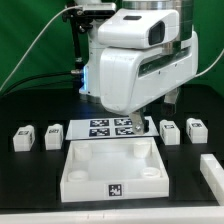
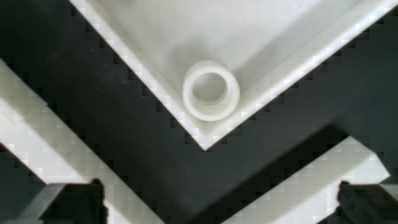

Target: Assemble one leg

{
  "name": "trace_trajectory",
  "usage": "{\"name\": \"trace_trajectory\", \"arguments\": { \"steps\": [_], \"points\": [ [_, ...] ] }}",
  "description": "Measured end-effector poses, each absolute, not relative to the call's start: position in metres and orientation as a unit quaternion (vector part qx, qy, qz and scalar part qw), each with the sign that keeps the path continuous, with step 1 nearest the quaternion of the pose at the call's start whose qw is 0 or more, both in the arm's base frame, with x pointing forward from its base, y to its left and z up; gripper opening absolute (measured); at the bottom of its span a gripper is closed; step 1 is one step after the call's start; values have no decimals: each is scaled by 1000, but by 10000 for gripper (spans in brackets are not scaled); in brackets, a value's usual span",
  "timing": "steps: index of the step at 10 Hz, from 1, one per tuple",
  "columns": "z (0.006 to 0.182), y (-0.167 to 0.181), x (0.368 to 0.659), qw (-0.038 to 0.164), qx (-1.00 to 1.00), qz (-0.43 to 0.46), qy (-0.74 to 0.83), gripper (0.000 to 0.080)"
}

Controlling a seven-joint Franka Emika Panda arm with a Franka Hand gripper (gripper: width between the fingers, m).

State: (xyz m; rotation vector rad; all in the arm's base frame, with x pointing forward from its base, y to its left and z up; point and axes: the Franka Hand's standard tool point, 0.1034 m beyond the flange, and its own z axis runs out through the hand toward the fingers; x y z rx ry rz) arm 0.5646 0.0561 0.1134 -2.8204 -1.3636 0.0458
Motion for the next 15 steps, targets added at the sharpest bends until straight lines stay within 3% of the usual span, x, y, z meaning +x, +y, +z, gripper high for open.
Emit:
{"name": "trace_trajectory", "arguments": {
  "steps": [4, 7, 10, 15],
  "points": [
    [112, 55, 561, 4, -864, 12, -503, 650],
    [98, 37, 491, 3, -755, 10, -656, 650],
    [63, 2, 434, 13, -645, 8, -764, 650],
    [12, -8, 438, 38, -670, 13, -741, 650]
  ]
}}
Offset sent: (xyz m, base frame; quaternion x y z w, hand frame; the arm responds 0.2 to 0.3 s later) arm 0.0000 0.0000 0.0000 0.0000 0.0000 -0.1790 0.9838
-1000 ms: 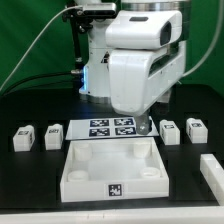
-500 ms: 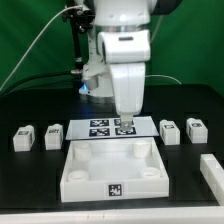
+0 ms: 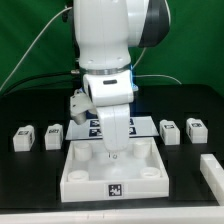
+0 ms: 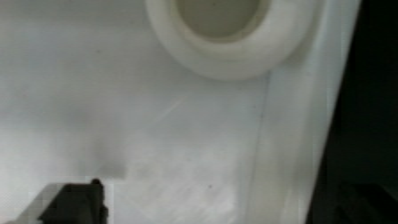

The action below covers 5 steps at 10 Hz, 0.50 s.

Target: Assemble one leg

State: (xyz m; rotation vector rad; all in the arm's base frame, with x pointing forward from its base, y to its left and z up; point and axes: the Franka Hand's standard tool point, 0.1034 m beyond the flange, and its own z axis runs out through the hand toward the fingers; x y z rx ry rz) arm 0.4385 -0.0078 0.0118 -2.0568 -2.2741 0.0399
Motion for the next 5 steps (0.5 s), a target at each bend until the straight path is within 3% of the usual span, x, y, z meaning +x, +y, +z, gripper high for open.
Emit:
{"name": "trace_trajectory", "arguments": {
  "steps": [3, 4, 5],
  "points": [
    [9, -9, 437, 40, -671, 15, -740, 620],
    [9, -9, 437, 40, -672, 15, -740, 440],
    [9, -9, 437, 41, -672, 15, -740, 440]
  ]
}}
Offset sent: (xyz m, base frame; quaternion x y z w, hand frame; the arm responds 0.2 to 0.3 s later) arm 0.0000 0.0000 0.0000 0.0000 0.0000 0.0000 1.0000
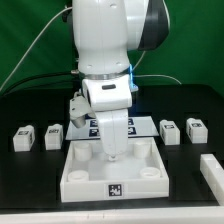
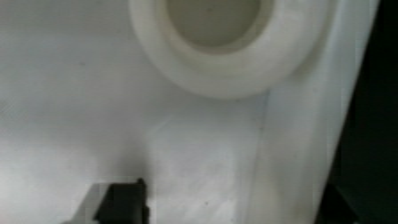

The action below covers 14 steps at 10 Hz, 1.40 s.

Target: Assemble one leg

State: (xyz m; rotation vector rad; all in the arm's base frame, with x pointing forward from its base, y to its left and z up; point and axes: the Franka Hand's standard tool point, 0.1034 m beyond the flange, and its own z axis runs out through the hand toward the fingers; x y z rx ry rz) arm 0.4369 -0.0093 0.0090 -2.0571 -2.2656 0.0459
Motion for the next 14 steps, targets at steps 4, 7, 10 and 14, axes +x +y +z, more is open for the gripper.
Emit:
{"name": "trace_trajectory", "arguments": {
  "steps": [4, 7, 10, 14],
  "points": [
    [10, -10, 440, 36, -673, 11, -739, 63],
    [10, -10, 440, 35, -673, 10, -739, 63],
    [10, -10, 440, 35, -673, 10, -739, 63],
    [9, 19, 465, 32, -698, -5, -715, 63]
  ]
}}
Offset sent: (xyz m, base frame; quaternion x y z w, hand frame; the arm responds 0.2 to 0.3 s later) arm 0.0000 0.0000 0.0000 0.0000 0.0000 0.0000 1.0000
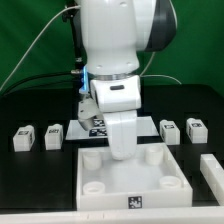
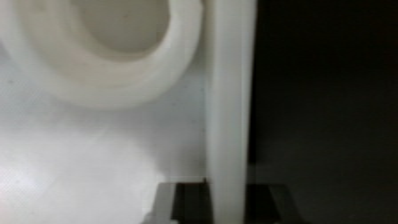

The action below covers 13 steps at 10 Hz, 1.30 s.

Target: Assemble one leg

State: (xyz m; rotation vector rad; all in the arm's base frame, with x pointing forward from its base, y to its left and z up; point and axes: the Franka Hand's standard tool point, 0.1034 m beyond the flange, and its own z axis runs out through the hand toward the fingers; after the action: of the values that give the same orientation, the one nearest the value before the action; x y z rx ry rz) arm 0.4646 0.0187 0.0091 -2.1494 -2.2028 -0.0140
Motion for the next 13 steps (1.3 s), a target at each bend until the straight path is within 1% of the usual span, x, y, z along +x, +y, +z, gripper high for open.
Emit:
{"name": "trace_trajectory", "arguments": {
  "steps": [3, 7, 9, 10, 11, 13],
  "points": [
    [10, 46, 489, 30, -708, -21, -706, 63],
    [9, 60, 490, 37, -708, -21, -705, 63],
    [9, 60, 490, 30, -704, -31, -709, 63],
    [9, 60, 490, 30, -706, -31, -707, 63],
    [8, 59, 490, 30, -706, -31, -706, 151],
    [8, 59, 490, 30, -707, -31, -706, 438]
  ]
}}
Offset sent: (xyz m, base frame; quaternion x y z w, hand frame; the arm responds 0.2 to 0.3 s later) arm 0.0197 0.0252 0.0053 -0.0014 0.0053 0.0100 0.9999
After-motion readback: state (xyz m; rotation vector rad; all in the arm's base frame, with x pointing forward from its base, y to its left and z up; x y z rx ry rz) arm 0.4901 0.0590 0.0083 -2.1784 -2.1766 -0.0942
